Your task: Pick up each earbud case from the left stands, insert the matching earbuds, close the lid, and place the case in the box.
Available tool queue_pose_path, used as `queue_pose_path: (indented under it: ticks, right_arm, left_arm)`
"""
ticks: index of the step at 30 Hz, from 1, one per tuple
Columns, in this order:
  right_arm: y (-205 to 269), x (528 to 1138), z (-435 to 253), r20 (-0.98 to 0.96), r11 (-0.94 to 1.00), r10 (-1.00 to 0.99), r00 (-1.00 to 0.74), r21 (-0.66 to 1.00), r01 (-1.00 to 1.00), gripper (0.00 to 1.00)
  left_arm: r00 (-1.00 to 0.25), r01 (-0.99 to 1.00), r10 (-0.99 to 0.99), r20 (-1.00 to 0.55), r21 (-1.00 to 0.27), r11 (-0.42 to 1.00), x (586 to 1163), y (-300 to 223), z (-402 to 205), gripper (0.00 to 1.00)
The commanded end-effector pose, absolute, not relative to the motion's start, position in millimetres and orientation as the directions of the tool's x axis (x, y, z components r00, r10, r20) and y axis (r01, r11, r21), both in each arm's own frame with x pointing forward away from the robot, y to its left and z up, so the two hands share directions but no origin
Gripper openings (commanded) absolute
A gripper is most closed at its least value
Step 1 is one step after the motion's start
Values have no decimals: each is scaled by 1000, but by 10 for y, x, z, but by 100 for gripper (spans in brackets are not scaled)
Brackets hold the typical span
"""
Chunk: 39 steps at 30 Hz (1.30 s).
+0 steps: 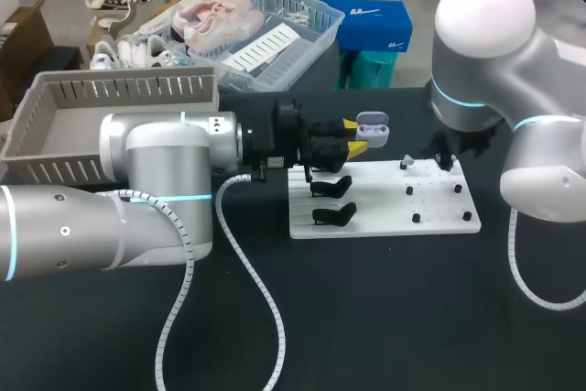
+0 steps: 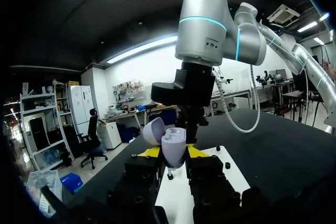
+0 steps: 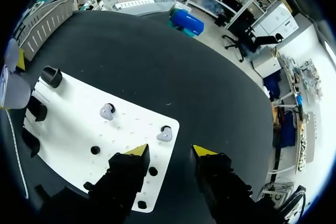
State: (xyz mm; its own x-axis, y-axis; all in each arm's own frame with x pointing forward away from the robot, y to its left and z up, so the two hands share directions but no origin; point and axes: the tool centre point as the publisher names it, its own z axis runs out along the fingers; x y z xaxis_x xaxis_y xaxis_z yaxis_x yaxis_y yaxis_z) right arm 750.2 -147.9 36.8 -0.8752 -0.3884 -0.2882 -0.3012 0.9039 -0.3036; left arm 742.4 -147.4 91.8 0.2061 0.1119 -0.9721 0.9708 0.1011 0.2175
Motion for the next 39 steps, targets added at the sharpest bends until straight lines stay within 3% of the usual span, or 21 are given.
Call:
queue_pose_path:
  ticks: [1, 39]
  right_arm:
    - [-1464, 7562, 340, -268, 901, -399, -877, -294, -320, 48]
    - [-1435, 7615, 213, -227, 897, -414, -882, -269, -351, 40]
  left_arm:
    - [208, 970, 111, -972, 219, 106, 7415, -1475, 913, 0]
    - [208, 970, 111, -972, 219, 106, 7415, -1475, 913, 0]
